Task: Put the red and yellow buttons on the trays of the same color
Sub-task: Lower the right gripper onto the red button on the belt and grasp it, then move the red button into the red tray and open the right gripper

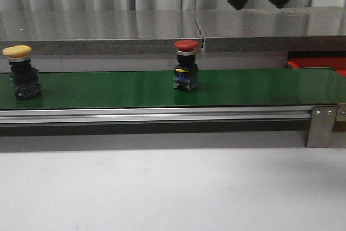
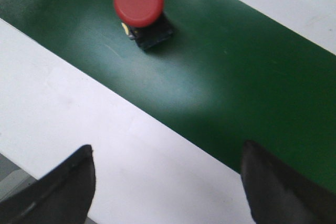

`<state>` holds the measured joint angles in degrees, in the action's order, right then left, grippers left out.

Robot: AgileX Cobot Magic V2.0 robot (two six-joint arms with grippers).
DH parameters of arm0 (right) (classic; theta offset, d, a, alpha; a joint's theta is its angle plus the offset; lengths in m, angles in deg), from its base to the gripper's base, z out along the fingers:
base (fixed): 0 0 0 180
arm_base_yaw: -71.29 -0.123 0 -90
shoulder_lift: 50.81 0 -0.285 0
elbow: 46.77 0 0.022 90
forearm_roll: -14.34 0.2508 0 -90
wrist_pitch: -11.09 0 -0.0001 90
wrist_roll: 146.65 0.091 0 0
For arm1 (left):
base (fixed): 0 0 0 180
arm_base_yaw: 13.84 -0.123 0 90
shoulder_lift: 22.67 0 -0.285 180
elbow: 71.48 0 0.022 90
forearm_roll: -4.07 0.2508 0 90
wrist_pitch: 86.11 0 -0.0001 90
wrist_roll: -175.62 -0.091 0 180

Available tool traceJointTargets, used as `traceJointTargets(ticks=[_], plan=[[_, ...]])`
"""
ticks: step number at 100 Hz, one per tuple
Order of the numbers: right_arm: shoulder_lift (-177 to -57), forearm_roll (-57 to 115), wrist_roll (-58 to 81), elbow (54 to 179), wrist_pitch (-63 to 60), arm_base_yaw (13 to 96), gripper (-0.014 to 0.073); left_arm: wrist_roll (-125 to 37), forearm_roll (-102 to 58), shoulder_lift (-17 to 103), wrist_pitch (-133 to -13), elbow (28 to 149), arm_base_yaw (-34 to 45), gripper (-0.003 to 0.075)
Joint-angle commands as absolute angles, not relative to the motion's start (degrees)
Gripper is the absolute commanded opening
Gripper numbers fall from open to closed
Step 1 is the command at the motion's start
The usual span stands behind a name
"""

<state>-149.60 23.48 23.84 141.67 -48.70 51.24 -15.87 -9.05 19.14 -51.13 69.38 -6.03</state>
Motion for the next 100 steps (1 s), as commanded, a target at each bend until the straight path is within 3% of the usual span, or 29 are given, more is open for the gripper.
traceJointTargets(ticks=[1,69,76,92,100], plan=[[-150.4,24.5,22.7,146.7,-48.8,50.6,0.0573,-15.5,-10.1,19.1,-54.9,71.0,-5.6,-0.0019],[-167.4,24.7,22.3,156.9,-43.2,50.4,0.0566,-15.5,-10.1,19.1,-54.9,71.0,-5.6,-0.0019],[-167.8,24.1,22.3,156.9,-42.8,50.4,0.0518,-15.5,-10.1,19.1,-54.9,71.0,-5.6,-0.0019],[-167.9,22.9,22.3,156.9,-42.4,50.4,0.0293,-15.5,-10.1,19.1,-54.9,71.0,-5.6,-0.0019],[-167.9,22.9,22.3,156.9,-42.4,50.4,0.0234,-15.5,-10.1,19.1,-54.9,71.0,-5.6,-0.0019]])
